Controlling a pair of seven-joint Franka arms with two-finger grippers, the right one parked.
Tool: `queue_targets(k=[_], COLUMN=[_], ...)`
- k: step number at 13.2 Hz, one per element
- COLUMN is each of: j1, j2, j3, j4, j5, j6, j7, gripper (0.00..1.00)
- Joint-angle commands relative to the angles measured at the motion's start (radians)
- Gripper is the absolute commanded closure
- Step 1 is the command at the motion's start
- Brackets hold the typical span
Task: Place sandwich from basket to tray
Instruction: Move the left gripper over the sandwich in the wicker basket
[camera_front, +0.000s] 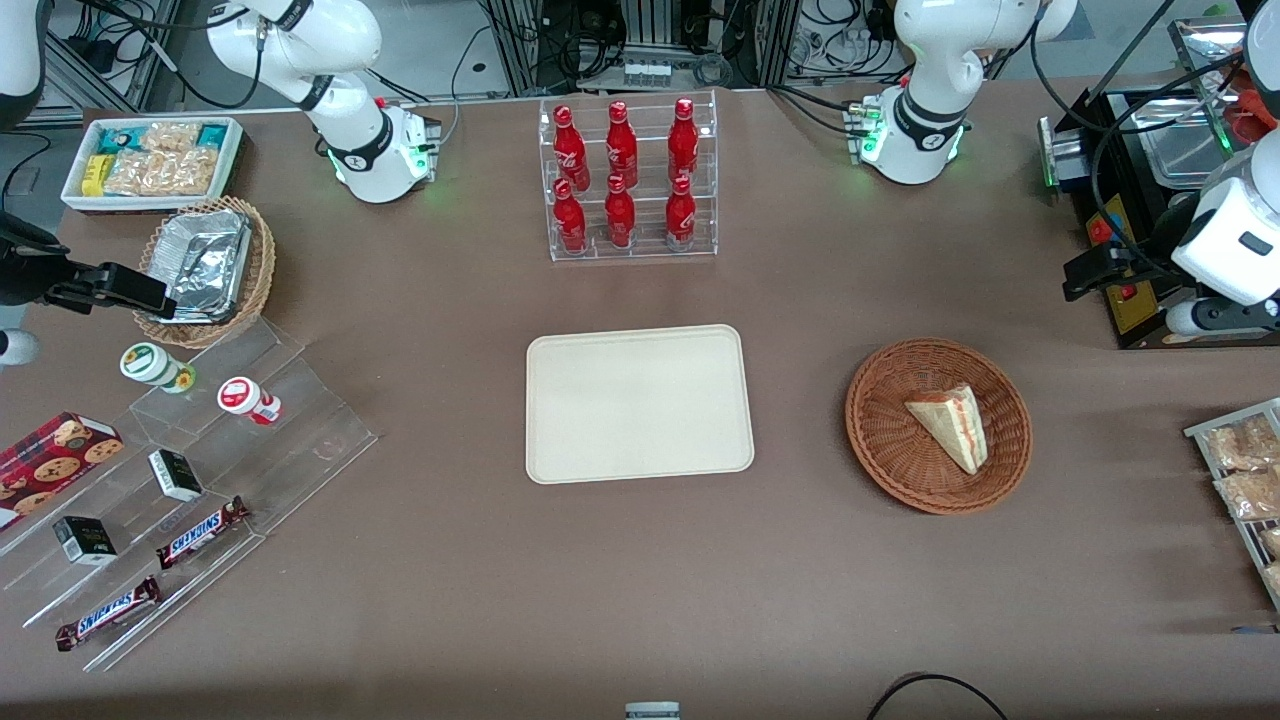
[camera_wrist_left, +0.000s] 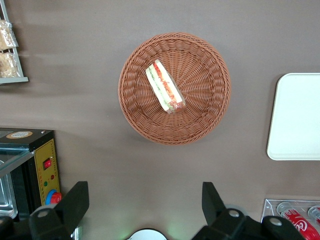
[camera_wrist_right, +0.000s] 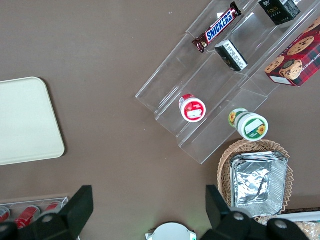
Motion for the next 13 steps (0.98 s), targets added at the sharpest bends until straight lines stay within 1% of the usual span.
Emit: queue_targets(k=[1,6,8,11,13], j1=[-0.007,-0.008,-0.005,0.004,0.012], j2=[0.017,0.056,0.079,0.113,0.165], j3=[-0.002,-0.003,-0.003,0.0,0.001], j4=[0.027,0.003,-0.037,-0.12,-0.121], j5=[0.003,0.0,0.002,0.011,0.012], j6=[-0.023,0.01,0.079,0.231,0.294], j7=[0.012,0.012,0.012,0.014,0.014], gripper=[0.0,0.0,0.0,0.0,0.0])
